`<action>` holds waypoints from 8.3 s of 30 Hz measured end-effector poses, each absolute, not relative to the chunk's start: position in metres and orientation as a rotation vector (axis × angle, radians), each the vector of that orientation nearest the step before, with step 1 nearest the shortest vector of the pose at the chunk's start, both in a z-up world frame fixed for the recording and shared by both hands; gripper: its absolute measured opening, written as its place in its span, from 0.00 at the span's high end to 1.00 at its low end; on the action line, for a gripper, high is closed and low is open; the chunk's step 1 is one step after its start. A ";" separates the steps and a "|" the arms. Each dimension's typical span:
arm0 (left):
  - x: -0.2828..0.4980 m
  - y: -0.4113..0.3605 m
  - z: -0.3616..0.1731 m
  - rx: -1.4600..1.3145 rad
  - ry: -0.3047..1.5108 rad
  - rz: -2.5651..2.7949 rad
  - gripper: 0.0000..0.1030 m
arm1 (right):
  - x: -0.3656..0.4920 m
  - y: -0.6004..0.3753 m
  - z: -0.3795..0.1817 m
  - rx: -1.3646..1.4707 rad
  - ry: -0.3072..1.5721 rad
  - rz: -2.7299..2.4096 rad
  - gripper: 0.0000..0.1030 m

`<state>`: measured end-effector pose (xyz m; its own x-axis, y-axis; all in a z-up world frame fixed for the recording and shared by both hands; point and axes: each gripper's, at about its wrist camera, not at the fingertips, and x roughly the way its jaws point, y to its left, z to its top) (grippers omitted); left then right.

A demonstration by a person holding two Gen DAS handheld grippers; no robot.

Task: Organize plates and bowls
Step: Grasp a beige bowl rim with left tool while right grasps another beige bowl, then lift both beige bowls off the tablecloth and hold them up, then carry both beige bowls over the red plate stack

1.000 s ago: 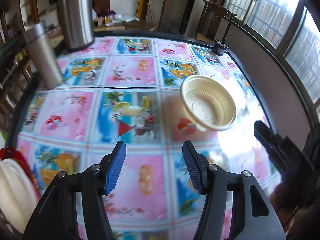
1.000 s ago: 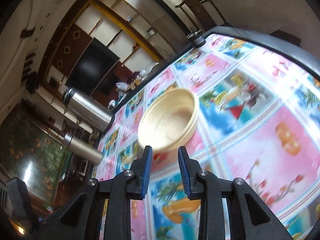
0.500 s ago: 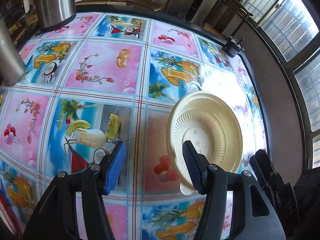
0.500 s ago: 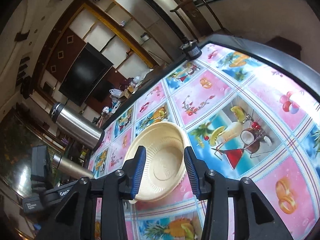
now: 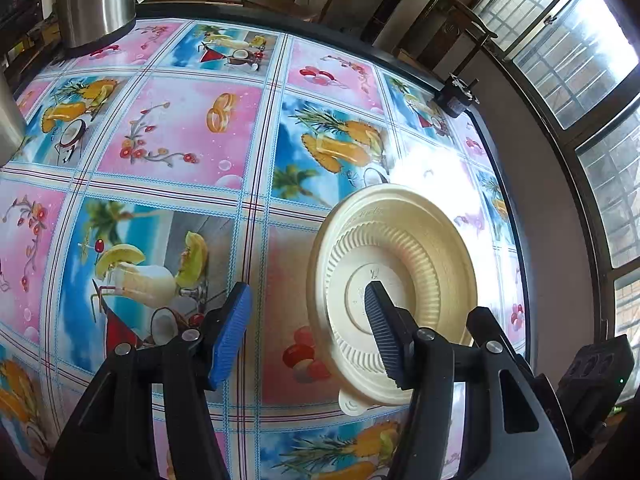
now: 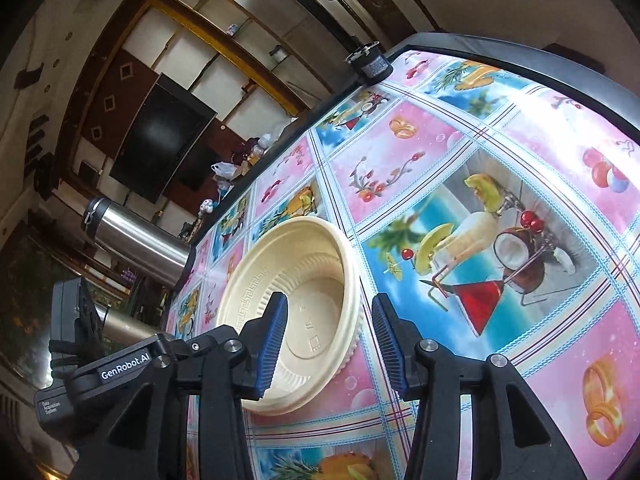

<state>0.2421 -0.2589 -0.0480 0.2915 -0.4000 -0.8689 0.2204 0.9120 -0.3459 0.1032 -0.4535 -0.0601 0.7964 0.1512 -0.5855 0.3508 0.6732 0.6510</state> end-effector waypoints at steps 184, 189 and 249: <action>0.012 -0.062 -0.053 0.044 1.056 -0.343 0.82 | -0.022 -0.250 -0.050 0.528 0.895 0.085 0.90; 0.012 -0.062 -0.053 0.044 1.054 -0.346 0.81 | -0.022 -0.249 -0.049 0.523 0.897 0.081 0.90; 0.020 -0.002 -0.002 -0.024 0.928 -0.269 0.81 | -0.009 -0.190 0.026 0.431 0.780 0.148 0.90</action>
